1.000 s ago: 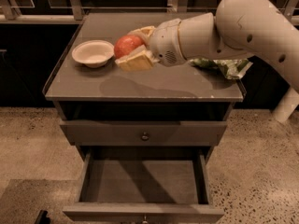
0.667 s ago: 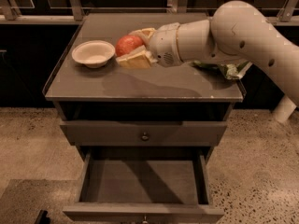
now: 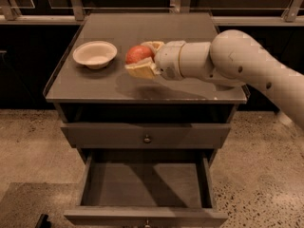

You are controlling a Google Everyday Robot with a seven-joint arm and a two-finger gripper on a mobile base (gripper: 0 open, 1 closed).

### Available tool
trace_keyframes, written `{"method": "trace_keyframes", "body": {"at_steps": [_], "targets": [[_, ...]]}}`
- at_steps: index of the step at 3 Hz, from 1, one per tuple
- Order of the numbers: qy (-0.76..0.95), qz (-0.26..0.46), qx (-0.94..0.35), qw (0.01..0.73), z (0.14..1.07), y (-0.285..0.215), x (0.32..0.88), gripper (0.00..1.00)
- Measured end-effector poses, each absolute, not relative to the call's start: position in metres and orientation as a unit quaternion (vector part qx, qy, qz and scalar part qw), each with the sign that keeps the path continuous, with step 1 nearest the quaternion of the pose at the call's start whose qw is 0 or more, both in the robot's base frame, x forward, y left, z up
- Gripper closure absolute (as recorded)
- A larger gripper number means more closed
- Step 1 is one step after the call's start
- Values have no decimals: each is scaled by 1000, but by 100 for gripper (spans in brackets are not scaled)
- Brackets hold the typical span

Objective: Pick apple from middle drawer and place on counter

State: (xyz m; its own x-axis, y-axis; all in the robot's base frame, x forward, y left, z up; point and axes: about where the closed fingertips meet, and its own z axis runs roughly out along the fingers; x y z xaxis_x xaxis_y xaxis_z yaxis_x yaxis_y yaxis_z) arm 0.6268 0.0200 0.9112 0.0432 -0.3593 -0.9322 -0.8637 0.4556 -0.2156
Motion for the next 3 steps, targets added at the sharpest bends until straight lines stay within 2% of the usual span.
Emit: {"method": "trace_keyframes", "body": {"at_steps": [1, 3], "targets": [[667, 211, -457, 549, 890, 13, 630, 81], [667, 210, -456, 550, 889, 13, 630, 34]]}}
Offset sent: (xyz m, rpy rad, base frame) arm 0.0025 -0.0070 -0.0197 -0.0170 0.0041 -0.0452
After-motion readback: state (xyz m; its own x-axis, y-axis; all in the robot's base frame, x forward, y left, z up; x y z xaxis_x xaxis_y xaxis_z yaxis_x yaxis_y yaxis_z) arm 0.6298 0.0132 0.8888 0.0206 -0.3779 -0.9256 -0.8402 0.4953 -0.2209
